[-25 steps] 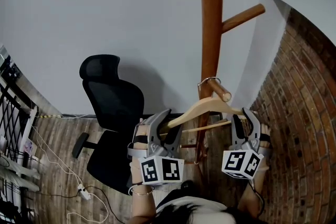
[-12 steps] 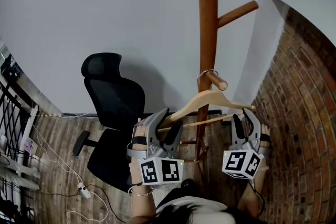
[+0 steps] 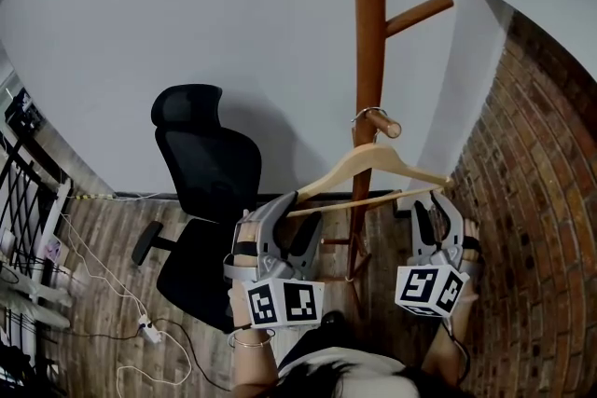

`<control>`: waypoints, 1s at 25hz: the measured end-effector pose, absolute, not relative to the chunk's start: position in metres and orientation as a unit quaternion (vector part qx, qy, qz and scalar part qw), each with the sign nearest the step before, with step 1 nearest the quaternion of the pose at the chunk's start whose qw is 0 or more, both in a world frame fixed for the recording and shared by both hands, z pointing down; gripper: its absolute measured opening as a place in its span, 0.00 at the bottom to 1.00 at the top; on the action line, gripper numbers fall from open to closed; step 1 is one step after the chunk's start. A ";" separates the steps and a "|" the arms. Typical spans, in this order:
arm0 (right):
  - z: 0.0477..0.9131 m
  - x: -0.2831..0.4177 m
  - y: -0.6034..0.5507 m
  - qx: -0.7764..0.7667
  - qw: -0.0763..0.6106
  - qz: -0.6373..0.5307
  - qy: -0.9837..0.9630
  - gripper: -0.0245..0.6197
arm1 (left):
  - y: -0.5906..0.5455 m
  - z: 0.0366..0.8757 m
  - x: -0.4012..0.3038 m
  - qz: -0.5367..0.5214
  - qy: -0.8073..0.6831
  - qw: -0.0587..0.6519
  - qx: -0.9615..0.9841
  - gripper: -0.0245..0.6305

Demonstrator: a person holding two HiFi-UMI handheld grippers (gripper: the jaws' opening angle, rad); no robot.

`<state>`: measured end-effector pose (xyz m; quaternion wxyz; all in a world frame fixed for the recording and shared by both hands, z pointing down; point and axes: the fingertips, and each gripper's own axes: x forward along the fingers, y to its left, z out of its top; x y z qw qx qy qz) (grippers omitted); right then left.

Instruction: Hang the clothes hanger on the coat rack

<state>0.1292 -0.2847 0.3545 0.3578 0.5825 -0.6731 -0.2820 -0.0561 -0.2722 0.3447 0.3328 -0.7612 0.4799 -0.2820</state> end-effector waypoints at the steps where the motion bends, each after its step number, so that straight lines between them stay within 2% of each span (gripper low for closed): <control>1: 0.355 0.129 -0.282 0.581 0.358 -0.282 -0.674 0.27 | -0.269 0.346 -0.057 -0.284 0.481 0.330 -0.761 0.40; 12: 0.355 0.135 -0.253 0.572 0.349 -0.283 -0.686 0.22 | -0.233 0.349 -0.051 -0.286 0.491 0.313 -0.761 0.35; 25: 0.359 0.141 -0.218 0.561 0.339 -0.285 -0.699 0.18 | -0.190 0.351 -0.045 -0.295 0.505 0.308 -0.750 0.19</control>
